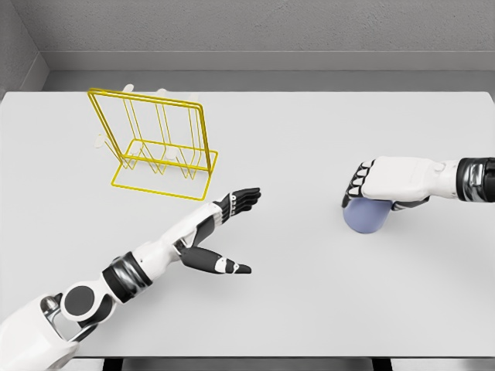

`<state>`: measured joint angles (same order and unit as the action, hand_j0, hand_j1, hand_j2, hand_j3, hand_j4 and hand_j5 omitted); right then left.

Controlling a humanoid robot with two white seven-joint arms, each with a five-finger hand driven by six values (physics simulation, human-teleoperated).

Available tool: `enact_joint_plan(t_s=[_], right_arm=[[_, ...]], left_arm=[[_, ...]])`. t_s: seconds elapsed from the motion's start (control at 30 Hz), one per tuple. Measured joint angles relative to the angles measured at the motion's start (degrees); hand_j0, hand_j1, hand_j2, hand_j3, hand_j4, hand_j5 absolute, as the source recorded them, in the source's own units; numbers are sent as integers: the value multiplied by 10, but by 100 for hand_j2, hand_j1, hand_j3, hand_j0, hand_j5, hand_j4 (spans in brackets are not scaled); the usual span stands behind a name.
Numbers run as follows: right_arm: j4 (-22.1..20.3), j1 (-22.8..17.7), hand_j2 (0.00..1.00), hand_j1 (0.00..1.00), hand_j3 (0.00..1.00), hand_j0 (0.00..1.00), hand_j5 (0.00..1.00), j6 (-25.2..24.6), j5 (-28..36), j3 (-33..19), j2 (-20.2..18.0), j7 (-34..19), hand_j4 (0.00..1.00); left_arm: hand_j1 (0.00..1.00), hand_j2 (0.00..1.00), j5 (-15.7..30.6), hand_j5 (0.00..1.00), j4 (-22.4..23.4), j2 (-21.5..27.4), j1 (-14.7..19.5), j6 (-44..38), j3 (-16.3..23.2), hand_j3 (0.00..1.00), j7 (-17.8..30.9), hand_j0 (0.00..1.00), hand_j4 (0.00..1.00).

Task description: Place the cup on the cup holder with both arms

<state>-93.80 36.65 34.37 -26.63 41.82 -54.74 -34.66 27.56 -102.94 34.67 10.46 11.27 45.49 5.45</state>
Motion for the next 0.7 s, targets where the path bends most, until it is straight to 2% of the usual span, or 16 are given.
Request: enact_joint_plan(t_s=[0.23, 0.4, 0.7], right_arm=[[0, 0, 49, 49, 49, 49, 49, 3, -3, -1, 0, -4, 49], [0, 8, 46, 46, 46, 46, 46, 7, -14, -2, -1, -4, 46], [-54, 9, 46, 46, 46, 46, 46, 8, -10, -4, -36, -4, 46]], left_arm=[[100, 100, 0, 100, 7, -10, -13, -14, 1, 100, 1, 100, 100], [100, 100, 1, 100, 25, -24, -18, -15, -2, 100, 1, 100, 100], [100, 100, 3, 100, 48, -30, -18, -15, -6, 100, 0, 100, 100]])
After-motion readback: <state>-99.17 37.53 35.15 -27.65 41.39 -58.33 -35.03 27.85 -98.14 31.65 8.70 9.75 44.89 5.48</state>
